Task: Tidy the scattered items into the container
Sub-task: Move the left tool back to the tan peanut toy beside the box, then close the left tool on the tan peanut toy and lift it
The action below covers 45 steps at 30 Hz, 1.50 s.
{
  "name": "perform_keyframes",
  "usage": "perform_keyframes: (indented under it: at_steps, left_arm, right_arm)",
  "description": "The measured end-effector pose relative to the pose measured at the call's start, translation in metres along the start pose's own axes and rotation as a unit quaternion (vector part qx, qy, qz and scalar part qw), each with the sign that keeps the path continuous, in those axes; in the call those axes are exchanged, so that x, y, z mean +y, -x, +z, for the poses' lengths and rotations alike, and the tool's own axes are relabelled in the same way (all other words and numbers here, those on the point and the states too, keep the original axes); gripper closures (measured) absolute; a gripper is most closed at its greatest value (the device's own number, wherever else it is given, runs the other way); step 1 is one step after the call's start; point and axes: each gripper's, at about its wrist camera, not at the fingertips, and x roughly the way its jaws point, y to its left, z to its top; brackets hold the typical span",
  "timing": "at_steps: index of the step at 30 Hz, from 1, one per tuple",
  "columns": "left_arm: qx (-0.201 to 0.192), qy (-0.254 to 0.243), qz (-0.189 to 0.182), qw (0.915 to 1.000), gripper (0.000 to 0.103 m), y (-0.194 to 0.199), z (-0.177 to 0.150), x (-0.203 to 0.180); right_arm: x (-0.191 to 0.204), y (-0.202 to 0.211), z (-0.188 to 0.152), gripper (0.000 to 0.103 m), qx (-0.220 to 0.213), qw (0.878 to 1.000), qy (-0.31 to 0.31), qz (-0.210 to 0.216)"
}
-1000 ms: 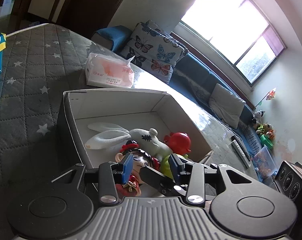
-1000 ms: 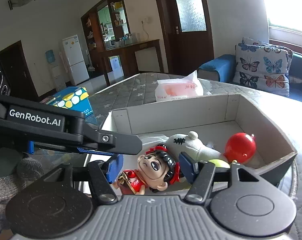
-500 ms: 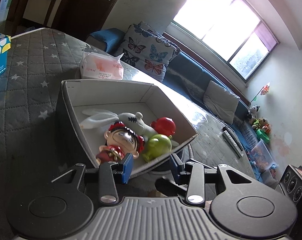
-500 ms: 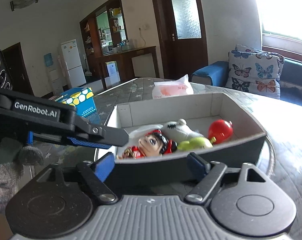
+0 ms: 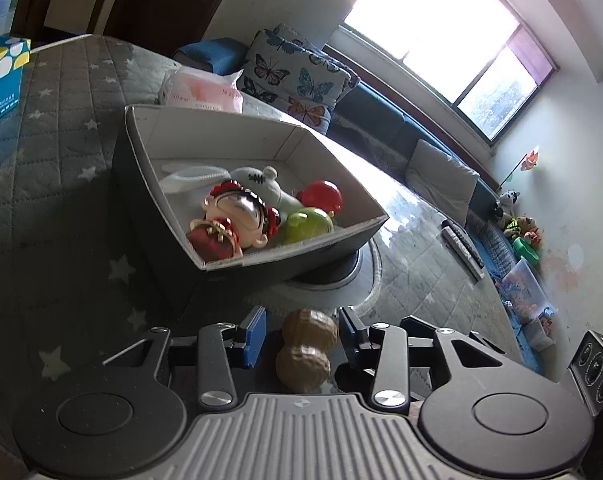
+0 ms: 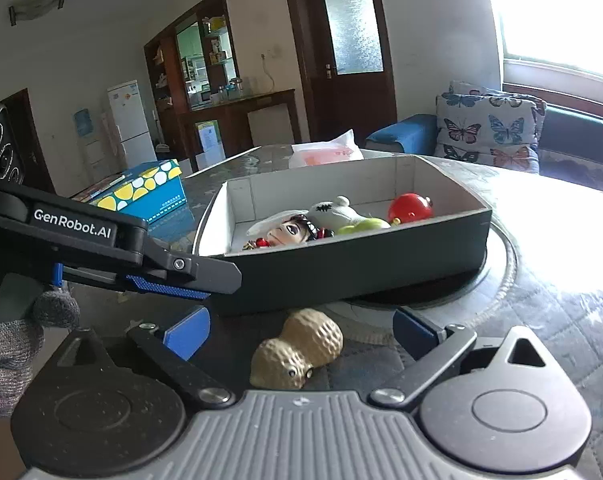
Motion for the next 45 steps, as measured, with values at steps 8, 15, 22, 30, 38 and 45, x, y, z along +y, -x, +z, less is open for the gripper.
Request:
perform_keyframes:
  at_steps: [8,15,22,30,38,45]
  left_arm:
    - [0.006,-0.007,0.011,0.9999,0.061,-0.002,-0.008,-0.001]
    - [0.003,-0.017,0.029,0.9994,0.061,-0.004,-0.012,-0.003]
    - [0.002,-0.026,0.043,0.9987,0.061,-0.007,-0.012,-0.004]
    - [0.006,-0.027,0.046,0.9986,0.061,-0.012,-0.011,-0.003]
    - [0.010,-0.030,0.047,0.9984,0.061,-0.017,-0.010,-0.005]
    - [0.014,-0.030,0.047,0.9983,0.061,-0.021,-0.011,-0.004]
  right_arm:
    - [0.000,0.006,-0.013,0.000,0.000,1.000,-0.014,-0.012]
    - [-0.003,0.003,-0.019,0.000,-0.006,0.999,-0.029,-0.039]
    - [-0.002,-0.003,-0.026,0.000,0.013,0.999,-0.021,-0.028]
    - [0.006,-0.011,-0.028,0.000,0.029,0.999,-0.009,-0.014]
    - [0.011,-0.019,-0.032,0.000,0.042,0.999,-0.001,-0.007]
    - [0.010,-0.027,-0.035,0.000,0.052,0.999,-0.005,-0.003]
